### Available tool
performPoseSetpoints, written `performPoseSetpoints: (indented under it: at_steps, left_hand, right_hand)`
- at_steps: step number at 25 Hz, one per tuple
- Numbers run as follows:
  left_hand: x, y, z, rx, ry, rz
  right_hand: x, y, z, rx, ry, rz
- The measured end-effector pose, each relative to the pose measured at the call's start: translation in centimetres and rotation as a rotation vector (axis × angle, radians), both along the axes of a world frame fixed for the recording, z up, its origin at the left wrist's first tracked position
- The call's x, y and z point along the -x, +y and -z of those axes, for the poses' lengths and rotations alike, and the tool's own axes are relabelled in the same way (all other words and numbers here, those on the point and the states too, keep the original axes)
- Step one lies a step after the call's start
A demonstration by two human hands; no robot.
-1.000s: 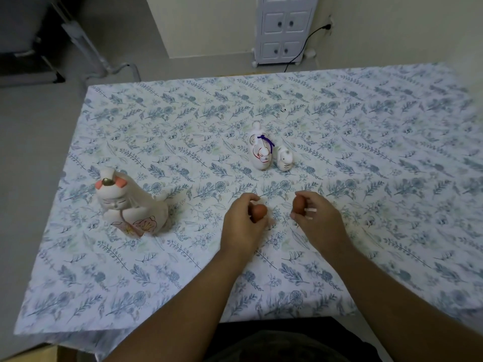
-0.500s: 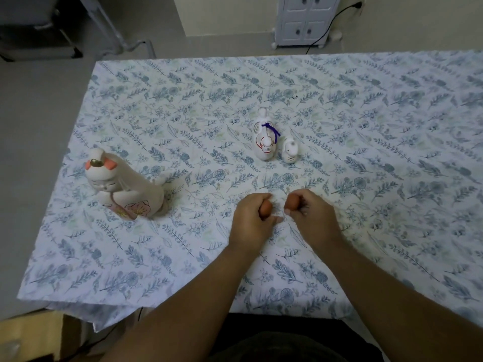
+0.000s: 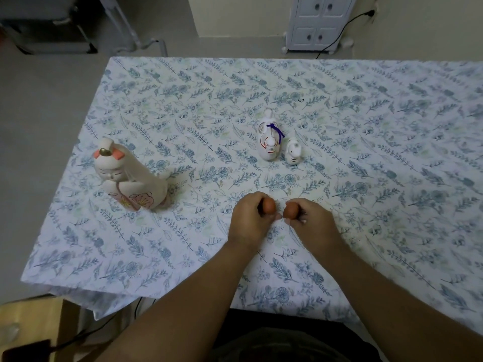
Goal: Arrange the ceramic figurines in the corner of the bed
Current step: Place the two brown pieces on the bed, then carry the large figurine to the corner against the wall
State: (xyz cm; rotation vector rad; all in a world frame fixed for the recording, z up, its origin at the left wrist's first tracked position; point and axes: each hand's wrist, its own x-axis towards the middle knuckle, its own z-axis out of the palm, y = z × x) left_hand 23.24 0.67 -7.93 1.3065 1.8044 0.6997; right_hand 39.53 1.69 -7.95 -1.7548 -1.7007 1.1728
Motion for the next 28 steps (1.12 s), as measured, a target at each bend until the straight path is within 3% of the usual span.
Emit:
performPoseSetpoints:
  at_steps: [7,10,15,20,22,24,28]
  left_hand:
    - [1.5,-0.3,-0.7,0.029,0.004,0.111]
    - [4.2,-2.6,-1.9,-0.02,0.087,0.106]
    - [11.4,-7.1,-4.6,-0.225,0.182,-0.054]
    - [19.1,-9.0,-7.3,-0.401,0.212,-0.288]
    - [21.9,-8.6,-7.8,-0.451,0.155,-0.384]
    - [24.4,-7.5,-7.7,-0.383,0.045,-0.425]
    - [27.4,-5.6,-6.7,-0.178,-0.202,-0.214]
  right_hand:
    - [0.4,-1.1,-0.4,0.012,-0.119,-0.045]
    - [1.2,-2.6,-2.1,-0.147,-0.271,-0.048]
    - [8.2,-2.5,-5.5,-0.372,-0.278,-0.17]
    - [19.2,-1.2,-7.6,-0.255,-0.138,-0.347]
    - [22.8,-0.3,-7.9,-0.138,-0.085,-0.386]
    - [25.6,0.5,-8.1,-0.054,-0.053,-0.4]
    - [27.8,0.9,-7.5,0.004,0.09,-0.339]
